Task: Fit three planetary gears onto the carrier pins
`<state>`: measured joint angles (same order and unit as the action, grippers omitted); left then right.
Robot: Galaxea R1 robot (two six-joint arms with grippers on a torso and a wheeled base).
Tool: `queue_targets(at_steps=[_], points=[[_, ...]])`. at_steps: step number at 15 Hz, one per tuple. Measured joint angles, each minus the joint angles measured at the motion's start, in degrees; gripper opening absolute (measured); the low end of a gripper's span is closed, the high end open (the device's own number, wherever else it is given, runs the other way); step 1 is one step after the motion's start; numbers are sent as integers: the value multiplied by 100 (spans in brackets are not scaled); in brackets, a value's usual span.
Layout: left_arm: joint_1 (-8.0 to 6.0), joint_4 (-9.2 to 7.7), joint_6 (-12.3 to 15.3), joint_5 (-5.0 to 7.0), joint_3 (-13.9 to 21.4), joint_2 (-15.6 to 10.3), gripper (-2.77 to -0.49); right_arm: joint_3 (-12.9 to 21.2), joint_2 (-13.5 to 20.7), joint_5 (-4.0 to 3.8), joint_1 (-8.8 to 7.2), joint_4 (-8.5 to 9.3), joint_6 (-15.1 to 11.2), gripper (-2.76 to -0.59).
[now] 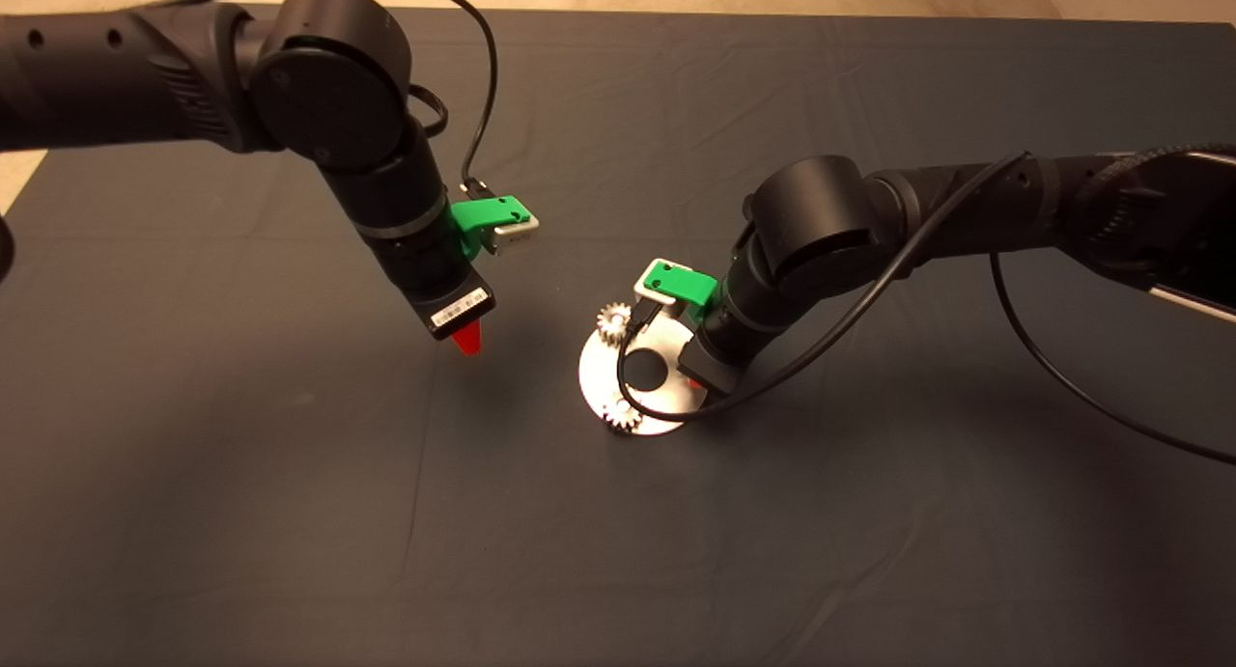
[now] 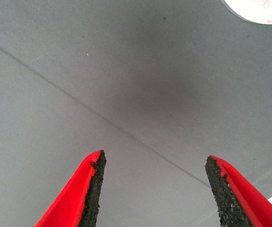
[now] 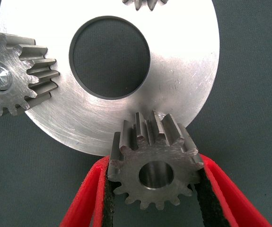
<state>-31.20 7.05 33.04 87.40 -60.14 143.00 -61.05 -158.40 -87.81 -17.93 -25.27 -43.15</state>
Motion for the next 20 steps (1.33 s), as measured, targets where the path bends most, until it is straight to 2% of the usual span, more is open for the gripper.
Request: queue_targets(at_steps=[6, 10, 20], points=[[0, 0, 0, 1, 0, 0, -180, 5, -3, 5, 2, -55, 0, -235], [-2, 0, 0, 1, 2, 0, -180, 5, -4, 7, 2, -361, 2, -235], [-30, -27, 0, 1, 0, 0, -180, 15, -4, 5, 49, -438, 1, -235]])
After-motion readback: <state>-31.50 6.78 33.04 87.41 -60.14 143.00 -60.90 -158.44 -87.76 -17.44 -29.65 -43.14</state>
